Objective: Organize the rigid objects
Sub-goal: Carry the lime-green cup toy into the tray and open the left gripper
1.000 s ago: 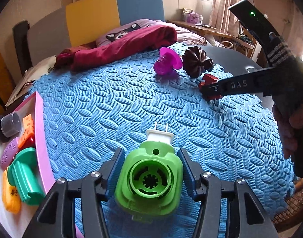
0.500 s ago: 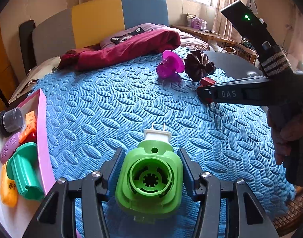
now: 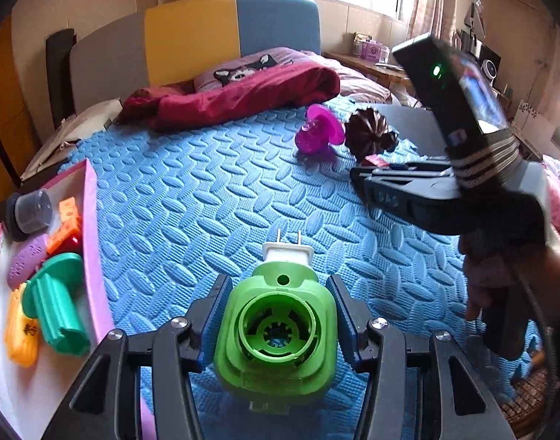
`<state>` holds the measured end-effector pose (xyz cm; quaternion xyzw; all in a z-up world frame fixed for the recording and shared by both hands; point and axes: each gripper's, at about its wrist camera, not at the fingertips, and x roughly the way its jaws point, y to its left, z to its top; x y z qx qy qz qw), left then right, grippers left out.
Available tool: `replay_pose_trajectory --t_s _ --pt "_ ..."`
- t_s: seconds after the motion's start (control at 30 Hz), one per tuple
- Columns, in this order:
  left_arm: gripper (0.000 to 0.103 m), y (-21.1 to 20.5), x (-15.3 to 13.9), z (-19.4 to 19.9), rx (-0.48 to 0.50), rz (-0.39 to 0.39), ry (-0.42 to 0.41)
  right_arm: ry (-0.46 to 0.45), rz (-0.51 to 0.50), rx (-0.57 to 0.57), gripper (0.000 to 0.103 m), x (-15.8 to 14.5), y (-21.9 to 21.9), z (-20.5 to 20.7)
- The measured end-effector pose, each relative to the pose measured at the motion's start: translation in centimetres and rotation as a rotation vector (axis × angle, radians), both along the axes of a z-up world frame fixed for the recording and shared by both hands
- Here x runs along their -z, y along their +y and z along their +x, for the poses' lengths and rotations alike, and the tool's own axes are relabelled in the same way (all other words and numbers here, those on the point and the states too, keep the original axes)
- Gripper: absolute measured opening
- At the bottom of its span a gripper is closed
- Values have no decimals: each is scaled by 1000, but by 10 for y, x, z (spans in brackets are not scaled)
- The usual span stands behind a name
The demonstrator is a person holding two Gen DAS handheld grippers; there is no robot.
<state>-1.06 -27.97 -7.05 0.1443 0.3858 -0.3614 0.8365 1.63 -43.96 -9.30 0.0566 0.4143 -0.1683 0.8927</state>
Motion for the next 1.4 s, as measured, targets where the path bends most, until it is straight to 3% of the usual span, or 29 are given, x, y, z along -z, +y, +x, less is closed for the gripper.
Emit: replay_pose_trajectory --t_s 0.23,0.63,1.07,1.4 --pt "53 13 -33 -6 -16 -45 -24 1 -11 0 15 0 2 0" --pt "53 59 -70 2 -159 -56 -84 3 -23 0 15 0 3 0" --pt "53 118 -66 20 -296 -47 -56 3 -24 -1 15 0 3 0" --pt "53 204 -52 36 -473 -61 -1 7 -34 -2 15 0 4 1"
